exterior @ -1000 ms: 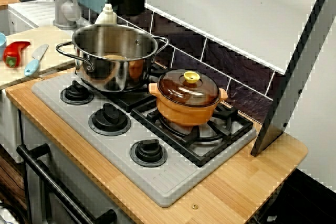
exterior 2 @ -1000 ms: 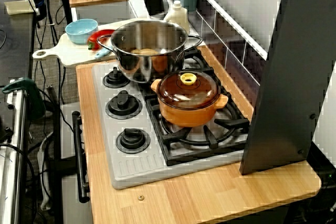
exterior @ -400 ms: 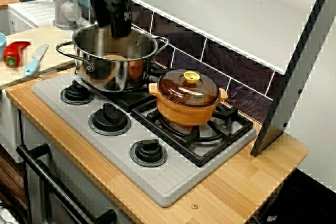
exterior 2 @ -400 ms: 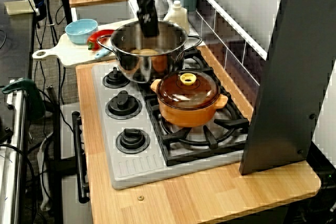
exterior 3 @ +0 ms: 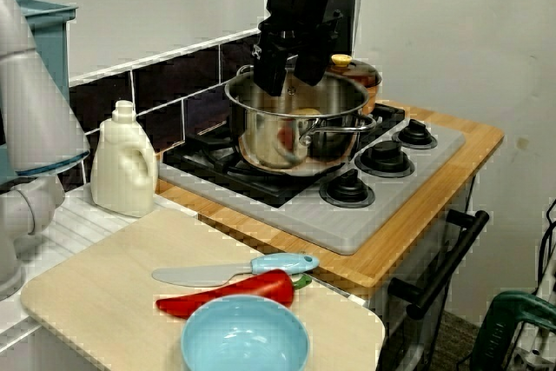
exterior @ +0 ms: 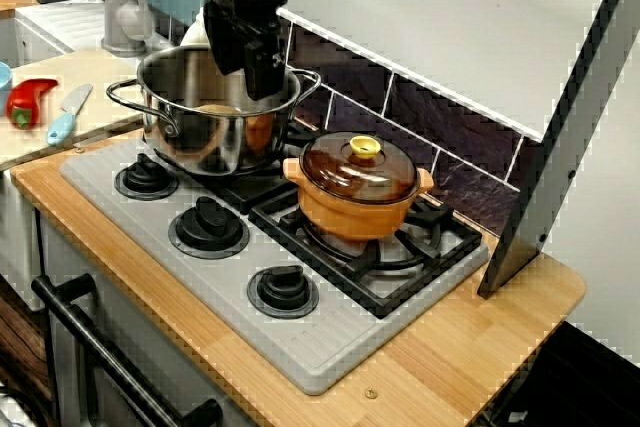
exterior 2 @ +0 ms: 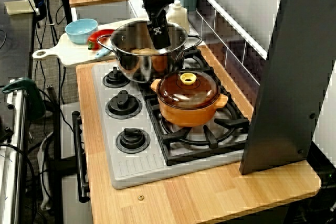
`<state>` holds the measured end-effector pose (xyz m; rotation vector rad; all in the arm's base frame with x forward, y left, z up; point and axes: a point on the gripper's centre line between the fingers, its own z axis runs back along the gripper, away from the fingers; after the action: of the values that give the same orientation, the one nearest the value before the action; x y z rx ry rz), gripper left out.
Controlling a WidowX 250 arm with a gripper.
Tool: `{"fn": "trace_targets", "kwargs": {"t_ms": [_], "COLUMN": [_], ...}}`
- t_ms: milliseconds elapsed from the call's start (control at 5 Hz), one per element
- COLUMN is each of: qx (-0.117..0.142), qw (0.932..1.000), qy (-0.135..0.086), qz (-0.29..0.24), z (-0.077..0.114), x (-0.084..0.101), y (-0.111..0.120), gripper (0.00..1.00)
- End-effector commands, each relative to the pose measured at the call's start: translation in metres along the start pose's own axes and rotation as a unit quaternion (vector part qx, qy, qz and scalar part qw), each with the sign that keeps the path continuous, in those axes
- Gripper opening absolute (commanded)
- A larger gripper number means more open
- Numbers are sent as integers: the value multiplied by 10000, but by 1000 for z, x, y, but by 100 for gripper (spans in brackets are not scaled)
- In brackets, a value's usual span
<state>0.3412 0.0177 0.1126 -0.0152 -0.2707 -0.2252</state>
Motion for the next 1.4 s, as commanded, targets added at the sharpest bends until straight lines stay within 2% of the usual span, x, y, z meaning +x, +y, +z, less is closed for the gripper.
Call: {"fn": "trace_targets", "kwargs": {"t_ms": [0,200,400,600,800,1200], "qx": [-152,-183,-153,-178,-187,-285], "qw": [9985,9995,9998,9995,9990,9990], "qy": [-273,-162,53,126,133,94], "qz": [-450,-220,-85,-233,-383,-333], "z": [-6,-2,1,4,6,20], "x": [16,15,15,14,11,-1], "y": [12,7,0,-3,5,18], "gripper": [100,100,100,100,100,100]}}
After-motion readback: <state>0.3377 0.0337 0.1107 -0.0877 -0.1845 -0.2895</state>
